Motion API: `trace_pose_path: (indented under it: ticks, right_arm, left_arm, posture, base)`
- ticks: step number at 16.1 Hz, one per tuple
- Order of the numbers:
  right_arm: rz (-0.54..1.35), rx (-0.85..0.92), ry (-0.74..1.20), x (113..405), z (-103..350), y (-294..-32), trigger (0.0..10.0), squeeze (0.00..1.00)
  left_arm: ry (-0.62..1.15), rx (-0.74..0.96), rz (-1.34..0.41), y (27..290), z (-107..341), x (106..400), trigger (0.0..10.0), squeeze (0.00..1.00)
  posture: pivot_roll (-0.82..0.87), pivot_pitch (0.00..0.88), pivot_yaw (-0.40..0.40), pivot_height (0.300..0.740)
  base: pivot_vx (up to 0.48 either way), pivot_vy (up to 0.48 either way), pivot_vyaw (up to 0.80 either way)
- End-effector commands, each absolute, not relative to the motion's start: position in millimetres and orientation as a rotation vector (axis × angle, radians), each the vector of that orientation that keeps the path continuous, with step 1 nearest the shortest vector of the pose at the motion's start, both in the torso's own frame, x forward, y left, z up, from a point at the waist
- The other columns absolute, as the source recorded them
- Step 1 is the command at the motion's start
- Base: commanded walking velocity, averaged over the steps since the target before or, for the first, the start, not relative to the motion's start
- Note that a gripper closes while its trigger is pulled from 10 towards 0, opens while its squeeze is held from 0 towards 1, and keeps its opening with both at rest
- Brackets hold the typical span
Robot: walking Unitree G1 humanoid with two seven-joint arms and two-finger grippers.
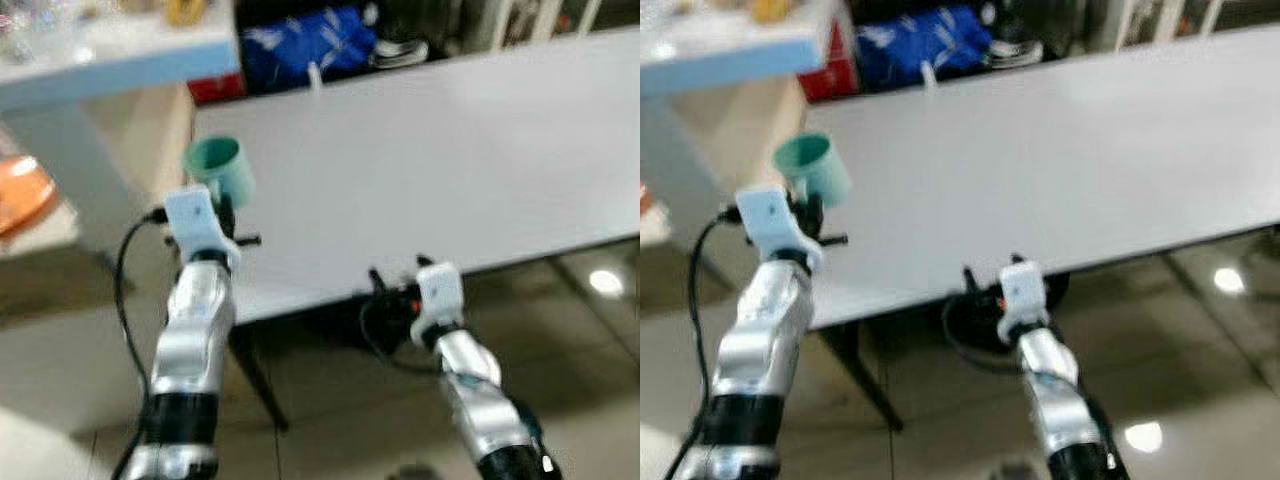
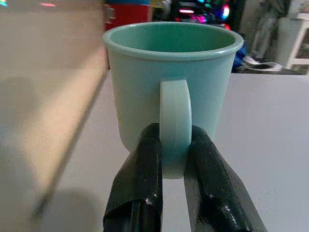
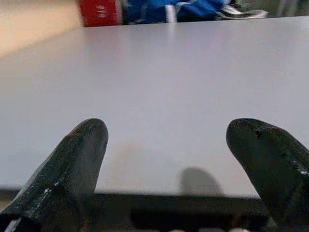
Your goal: Setting the table
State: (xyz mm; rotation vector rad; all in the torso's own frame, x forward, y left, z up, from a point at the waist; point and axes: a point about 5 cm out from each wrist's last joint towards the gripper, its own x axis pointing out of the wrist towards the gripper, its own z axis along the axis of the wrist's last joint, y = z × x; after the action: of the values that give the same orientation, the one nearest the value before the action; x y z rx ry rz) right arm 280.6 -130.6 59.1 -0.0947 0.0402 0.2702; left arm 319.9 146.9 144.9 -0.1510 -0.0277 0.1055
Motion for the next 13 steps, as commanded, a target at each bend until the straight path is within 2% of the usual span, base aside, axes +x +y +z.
trace_pose_path:
  ticks: [1, 2, 11, 13]
  right_arm:
    - [0.268, -0.095, 0.050, 278.4, 57.4, -132.4, 10.0, 0.00]
    - [0.268, -0.094, 0.052, 277.7, 57.0, -132.4, 10.0, 0.00]
    - [0.275, -0.094, 0.063, 276.0, 55.3, -131.1, 10.0, 0.00]
    - [0.275, -0.093, 0.064, 275.5, 55.0, -130.2, 10.0, 0.00]
  left_arm:
    - [-0.048, -0.145, 0.108, 144.7, 147.8, 319.7, 0.0, 0.00]
    - [-0.047, -0.158, 0.111, 144.1, 148.0, 319.7, 0.0, 0.00]
    - [-0.052, -0.148, 0.158, 144.8, 150.7, 322.8, 0.0, 0.00]
    - [-0.040, -0.144, 0.149, 142.8, 149.6, 324.3, 0.0, 0.00]
  posture:
    - [-0.22, 0.000, 0.132, 0.740]
    - [-0.22, 0.000, 0.132, 0.740]
    - [-0.22, 0.000, 0.127, 0.740]
    - [-0.22, 0.000, 0.130, 0.740]
  base:
    - [0.000, 0.000, 0.00]
    - [0.000, 0.000, 0.00]
    - [0.000, -0.422, 0.00]
    - [0.253, -0.405, 0.00]
